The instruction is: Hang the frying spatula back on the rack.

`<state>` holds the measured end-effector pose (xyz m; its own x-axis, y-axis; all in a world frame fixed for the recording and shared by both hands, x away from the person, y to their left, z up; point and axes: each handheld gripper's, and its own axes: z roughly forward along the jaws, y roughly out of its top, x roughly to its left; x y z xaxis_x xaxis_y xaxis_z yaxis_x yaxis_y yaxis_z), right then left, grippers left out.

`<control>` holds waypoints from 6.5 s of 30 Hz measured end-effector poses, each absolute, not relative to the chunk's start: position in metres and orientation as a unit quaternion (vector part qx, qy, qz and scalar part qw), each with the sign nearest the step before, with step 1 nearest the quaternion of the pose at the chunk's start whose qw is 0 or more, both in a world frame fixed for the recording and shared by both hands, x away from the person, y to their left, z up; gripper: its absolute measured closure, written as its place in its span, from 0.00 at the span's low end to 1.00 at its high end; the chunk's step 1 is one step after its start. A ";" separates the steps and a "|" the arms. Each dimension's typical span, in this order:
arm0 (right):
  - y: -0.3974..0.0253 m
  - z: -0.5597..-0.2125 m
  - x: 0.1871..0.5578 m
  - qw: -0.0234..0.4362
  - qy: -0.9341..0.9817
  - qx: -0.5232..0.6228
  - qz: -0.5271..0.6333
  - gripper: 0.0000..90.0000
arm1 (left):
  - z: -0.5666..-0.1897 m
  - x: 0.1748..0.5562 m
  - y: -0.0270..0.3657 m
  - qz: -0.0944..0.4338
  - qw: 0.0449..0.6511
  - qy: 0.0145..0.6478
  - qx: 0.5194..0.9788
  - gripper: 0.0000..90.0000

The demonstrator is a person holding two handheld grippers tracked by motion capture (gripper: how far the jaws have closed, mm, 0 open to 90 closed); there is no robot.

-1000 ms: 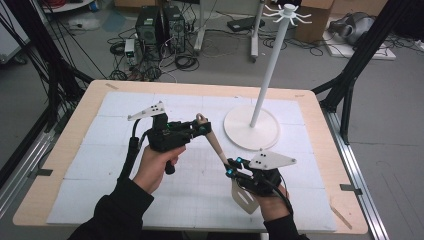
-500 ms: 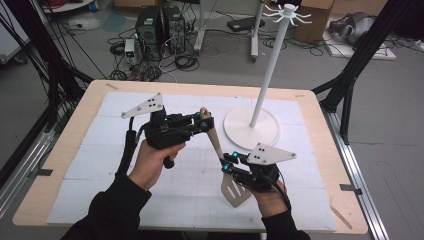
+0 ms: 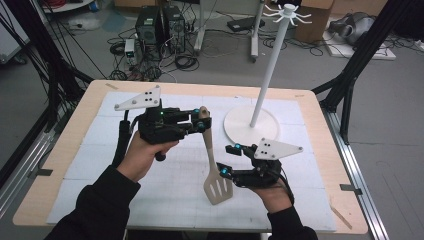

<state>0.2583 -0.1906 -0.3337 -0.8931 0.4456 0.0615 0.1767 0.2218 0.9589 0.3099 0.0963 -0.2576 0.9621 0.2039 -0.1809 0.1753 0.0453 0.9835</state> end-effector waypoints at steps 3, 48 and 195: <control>-0.191 -0.331 0.263 0.089 0.771 0.186 0.603 0.38 | -0.257 0.310 0.098 0.002 0.709 0.126 0.694 0.81; -0.159 -0.285 0.305 -0.059 0.744 0.055 0.664 0.82 | -0.254 0.307 0.102 -0.042 0.717 0.058 0.693 0.81; -0.298 -0.384 0.214 0.305 0.694 0.399 0.517 0.19 | -0.400 0.262 0.244 0.183 0.649 0.315 0.668 0.24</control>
